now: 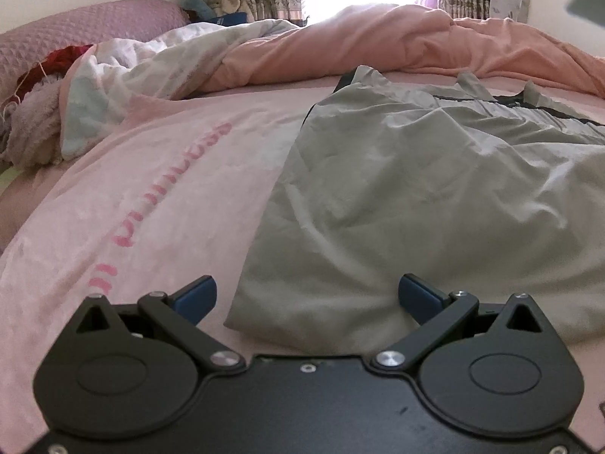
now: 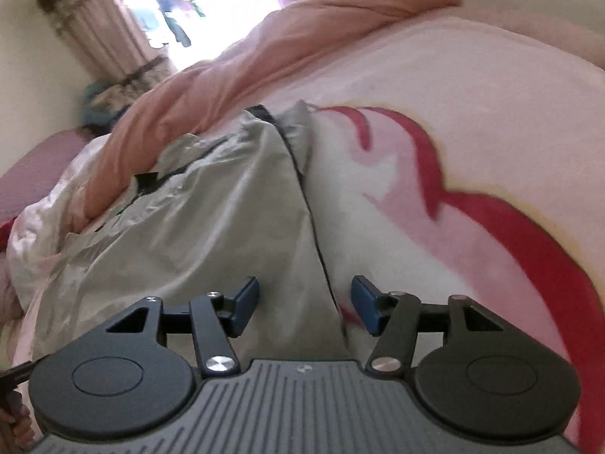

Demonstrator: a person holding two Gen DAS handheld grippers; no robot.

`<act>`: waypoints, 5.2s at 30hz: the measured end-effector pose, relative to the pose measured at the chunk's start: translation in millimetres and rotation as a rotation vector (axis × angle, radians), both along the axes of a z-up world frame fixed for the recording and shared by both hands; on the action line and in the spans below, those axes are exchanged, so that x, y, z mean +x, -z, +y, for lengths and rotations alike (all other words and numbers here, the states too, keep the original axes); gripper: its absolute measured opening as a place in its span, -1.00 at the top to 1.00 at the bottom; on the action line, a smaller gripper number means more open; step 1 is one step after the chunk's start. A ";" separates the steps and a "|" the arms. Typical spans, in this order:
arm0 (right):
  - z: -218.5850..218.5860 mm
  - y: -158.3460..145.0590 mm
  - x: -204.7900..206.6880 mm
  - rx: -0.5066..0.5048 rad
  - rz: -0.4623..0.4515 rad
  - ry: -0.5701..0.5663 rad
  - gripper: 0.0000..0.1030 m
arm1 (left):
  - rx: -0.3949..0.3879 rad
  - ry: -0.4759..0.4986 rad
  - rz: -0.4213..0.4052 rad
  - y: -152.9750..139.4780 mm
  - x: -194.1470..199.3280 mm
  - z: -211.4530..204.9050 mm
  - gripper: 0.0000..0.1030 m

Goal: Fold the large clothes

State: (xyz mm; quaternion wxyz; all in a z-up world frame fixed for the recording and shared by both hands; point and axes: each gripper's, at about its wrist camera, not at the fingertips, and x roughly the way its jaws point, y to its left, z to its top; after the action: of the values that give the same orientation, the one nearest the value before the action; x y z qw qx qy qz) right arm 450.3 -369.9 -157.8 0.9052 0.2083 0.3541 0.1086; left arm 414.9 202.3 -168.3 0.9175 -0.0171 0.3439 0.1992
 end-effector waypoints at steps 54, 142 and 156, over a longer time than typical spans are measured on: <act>433.0 -65.9 -31.8 0.054 -0.332 -0.141 0.95 | -0.012 -0.071 0.085 -21.8 -16.4 112.2 -1.00; 292.8 -52.7 -71.8 -0.243 -0.253 -0.002 0.94 | -0.016 0.155 -0.074 -39.3 -13.8 40.1 -1.00; 333.5 -111.4 84.5 -0.071 -0.463 0.085 0.71 | -0.209 0.049 -0.337 -75.7 138.7 63.2 -1.00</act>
State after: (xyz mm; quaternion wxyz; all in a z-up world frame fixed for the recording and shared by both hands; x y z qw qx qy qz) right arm 534.7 -36.4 -46.5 0.9728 0.1607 0.1318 0.1026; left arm 553.6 265.5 -92.5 0.9598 -0.1368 0.2047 0.1345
